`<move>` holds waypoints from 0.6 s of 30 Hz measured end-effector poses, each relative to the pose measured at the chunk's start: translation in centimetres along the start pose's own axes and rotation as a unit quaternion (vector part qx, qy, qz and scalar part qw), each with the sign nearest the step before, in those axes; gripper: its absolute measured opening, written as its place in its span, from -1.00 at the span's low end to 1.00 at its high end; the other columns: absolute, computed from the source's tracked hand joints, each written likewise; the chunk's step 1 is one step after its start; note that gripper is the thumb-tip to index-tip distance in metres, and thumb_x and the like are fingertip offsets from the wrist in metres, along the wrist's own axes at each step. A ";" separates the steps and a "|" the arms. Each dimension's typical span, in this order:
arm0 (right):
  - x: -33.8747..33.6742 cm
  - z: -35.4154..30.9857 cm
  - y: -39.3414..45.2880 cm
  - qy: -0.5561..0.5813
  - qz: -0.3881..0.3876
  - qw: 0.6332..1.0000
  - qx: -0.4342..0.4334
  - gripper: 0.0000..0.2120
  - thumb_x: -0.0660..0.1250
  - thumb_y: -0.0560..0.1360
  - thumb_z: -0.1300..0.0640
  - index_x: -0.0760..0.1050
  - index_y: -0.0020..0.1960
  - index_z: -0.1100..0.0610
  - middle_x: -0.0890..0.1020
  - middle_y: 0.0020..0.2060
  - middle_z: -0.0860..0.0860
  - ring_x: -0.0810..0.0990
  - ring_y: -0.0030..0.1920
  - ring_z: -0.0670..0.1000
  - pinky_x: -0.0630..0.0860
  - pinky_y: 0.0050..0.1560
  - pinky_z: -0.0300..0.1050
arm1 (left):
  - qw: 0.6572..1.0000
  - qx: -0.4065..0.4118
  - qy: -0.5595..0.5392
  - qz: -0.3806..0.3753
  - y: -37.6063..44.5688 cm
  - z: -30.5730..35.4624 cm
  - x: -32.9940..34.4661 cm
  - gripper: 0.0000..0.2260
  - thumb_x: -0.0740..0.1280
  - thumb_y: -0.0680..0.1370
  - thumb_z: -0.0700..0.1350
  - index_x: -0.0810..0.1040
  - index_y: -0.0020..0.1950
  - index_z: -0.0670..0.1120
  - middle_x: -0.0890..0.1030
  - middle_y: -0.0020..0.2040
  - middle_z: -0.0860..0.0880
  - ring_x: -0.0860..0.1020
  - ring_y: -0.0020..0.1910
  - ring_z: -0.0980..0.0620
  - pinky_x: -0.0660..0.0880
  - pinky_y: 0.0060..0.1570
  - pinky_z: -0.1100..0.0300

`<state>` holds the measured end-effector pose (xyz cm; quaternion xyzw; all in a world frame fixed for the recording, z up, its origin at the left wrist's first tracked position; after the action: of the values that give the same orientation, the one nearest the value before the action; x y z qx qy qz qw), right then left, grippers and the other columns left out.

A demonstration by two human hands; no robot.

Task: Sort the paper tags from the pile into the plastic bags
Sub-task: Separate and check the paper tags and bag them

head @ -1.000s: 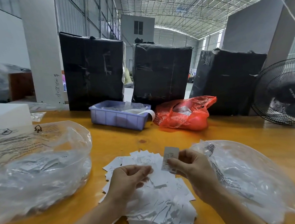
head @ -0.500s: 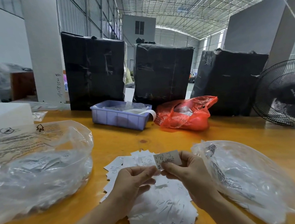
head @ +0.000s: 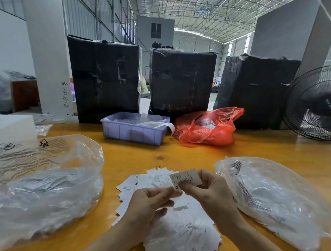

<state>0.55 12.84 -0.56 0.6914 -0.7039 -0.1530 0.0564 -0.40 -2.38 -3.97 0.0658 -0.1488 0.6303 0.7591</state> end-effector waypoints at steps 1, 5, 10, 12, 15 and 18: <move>0.0 0.0 0.0 0.002 0.002 1.000 -0.002 -0.93 0.46 0.39 0.28 0.60 -0.15 0.17 0.68 -0.30 0.02 0.61 -0.30 -0.14 0.54 -0.22 -0.31 | 1.000 0.002 0.003 -0.002 0.0 0.0 0.0 -0.79 0.46 0.29 -0.01 0.73 -0.19 -0.11 0.71 -0.08 -0.07 0.56 -0.32 0.16 0.39 -0.32 0.28; 0.1 -0.1 -0.1 0.008 -0.002 1.000 -0.004 -0.92 0.46 0.39 0.29 0.60 -0.15 0.17 0.69 -0.29 0.01 0.63 -0.29 -0.14 0.54 -0.23 -0.32 | 1.000 0.000 0.001 -0.002 -0.1 0.1 0.1 -0.79 0.45 0.30 -0.01 0.73 -0.17 -0.10 0.71 -0.07 -0.06 0.56 -0.31 0.15 0.40 -0.30 0.27; 0.3 0.2 -0.2 0.000 0.000 1.000 -0.008 -0.92 0.47 0.39 0.28 0.60 -0.14 0.17 0.70 -0.25 0.03 0.66 -0.22 -0.06 0.56 -0.17 -0.27 | 1.000 -0.005 -0.013 -0.004 -0.1 0.1 0.2 -0.79 0.45 0.27 -0.01 0.73 -0.19 -0.09 0.71 -0.09 -0.09 0.56 -0.32 0.13 0.39 -0.31 0.27; 0.2 0.3 -0.2 -0.005 0.003 1.000 -0.011 -0.91 0.47 0.39 0.26 0.60 -0.14 0.15 0.70 -0.24 0.03 0.67 -0.19 -0.03 0.58 -0.14 -0.23 | 1.000 -0.008 -0.017 -0.004 -0.1 0.1 0.2 -0.79 0.46 0.27 -0.02 0.73 -0.19 -0.10 0.71 -0.09 -0.09 0.56 -0.32 0.13 0.40 -0.31 0.27; 0.2 0.3 -0.1 -0.005 0.006 1.000 -0.017 -0.92 0.48 0.38 0.24 0.60 -0.14 0.15 0.70 -0.23 0.06 0.66 -0.18 0.01 0.60 -0.12 -0.17 | 1.000 -0.010 -0.014 0.002 -0.1 0.1 0.1 -0.77 0.46 0.27 -0.02 0.72 -0.19 -0.13 0.71 -0.08 -0.09 0.55 -0.30 0.11 0.40 -0.30 0.27; 0.2 0.4 -0.1 -0.008 0.001 1.000 -0.025 -0.91 0.48 0.38 0.23 0.60 -0.15 0.18 0.69 -0.24 0.07 0.66 -0.20 0.01 0.58 -0.17 -0.23 | 1.000 -0.010 -0.010 0.005 -0.2 0.2 0.2 -0.78 0.46 0.26 0.00 0.73 -0.21 -0.10 0.71 -0.09 -0.07 0.55 -0.31 0.13 0.40 -0.32 0.29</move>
<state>0.54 12.67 -1.03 0.6881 -0.7007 -0.1759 0.0681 -0.23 -2.26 -3.75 0.0639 -0.1626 0.6323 0.7547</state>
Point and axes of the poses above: each hand's wrist, its own y-axis towards the middle knuckle, its own x-axis out of the palm, z = x × y, the point moved 1 cm from there along y, towards the middle knuckle
